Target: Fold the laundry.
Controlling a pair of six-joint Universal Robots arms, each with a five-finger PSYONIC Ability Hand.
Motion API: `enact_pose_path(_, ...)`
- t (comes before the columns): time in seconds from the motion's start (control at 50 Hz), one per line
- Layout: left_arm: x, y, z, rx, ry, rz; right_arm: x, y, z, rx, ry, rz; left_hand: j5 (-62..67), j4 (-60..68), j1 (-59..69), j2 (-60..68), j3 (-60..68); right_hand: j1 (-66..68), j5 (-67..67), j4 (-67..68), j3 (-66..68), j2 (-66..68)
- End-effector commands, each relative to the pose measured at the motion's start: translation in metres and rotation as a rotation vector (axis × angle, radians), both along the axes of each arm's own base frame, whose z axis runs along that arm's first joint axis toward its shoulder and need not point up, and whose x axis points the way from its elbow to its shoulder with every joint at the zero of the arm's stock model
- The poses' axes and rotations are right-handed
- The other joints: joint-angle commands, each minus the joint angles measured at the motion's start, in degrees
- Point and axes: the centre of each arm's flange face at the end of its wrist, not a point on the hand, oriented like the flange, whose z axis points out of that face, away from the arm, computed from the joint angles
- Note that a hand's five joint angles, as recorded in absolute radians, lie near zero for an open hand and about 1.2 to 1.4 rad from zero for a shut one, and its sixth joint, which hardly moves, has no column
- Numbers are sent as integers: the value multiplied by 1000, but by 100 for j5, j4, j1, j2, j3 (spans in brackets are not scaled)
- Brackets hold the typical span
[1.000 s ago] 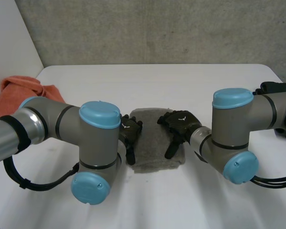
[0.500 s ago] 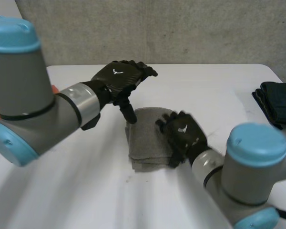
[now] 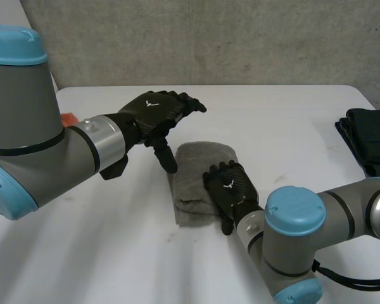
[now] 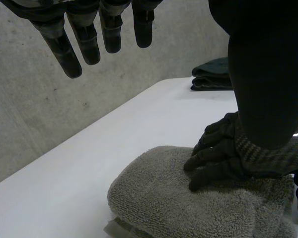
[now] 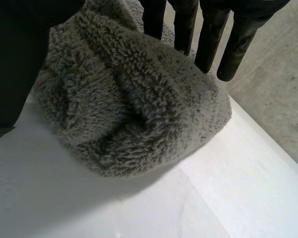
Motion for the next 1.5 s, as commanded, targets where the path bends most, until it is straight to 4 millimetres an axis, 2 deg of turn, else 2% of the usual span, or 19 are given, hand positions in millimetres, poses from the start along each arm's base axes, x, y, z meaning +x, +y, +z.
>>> enact_pose_path(0.02,1,-2,0,16,22,11,7,-8,6,-23,-23,6,-180,-77,-11,-63,-110,690,508,412,412,441)
enact_pose_path(0.24,0,-3,-2,20,42,16,15,-18,11,-46,-48,6,-163,-60,6,-46,-93,808,625,529,529,558)
enact_pose_path(0.34,0,-4,-2,23,50,18,16,-19,0,-31,-32,7,-163,-60,6,-46,-93,1043,860,764,764,793)
enact_pose_path(0.44,0,-4,-2,27,53,19,18,-23,-3,-31,-30,1,-163,-60,6,-46,-93,2018,1835,1739,1739,1768)
enact_pose_path(0.62,0,-3,-3,29,51,19,23,-29,4,-50,-50,3,-163,-60,6,-46,-93,4103,3920,3824,3824,3853)
enact_pose_path(0.66,0,-3,-3,28,52,19,23,-29,4,-51,-51,5,-163,-60,6,-46,-93,4206,4023,3927,3927,3957)
enact_pose_path(0.7,0,-3,-3,28,52,19,23,-29,5,-51,-49,7,-163,-60,6,-46,-93,3922,3739,3643,3643,3673)
enact_pose_path(0.76,0,-3,-3,28,52,19,21,-27,3,-26,-37,7,-163,-60,6,-46,-93,1924,1741,1645,1645,1675)
enact_pose_path(0.8,0,-3,-3,28,52,19,18,-26,5,1,-26,0,-163,-60,6,-46,-93,1215,1032,936,936,966)
enact_pose_path(0.96,0,-3,-3,29,51,19,13,-21,13,27,-14,1,-163,-60,6,-46,-93,540,357,261,261,290)
enact_pose_path(1.18,0,-2,-7,39,46,18,9,-14,6,73,-10,-4,-163,-60,6,-46,-93,-335,-518,-614,-614,-585)
enact_pose_path(1.34,1,-3,-6,37,47,19,9,-14,10,69,-23,-6,-163,-60,6,-46,-93,-479,-661,-757,-757,-728)
enact_pose_path(1.5,1,-3,-7,39,46,21,11,-17,2,74,-15,-5,-163,-60,6,-46,-93,-479,-661,-757,-757,-728)
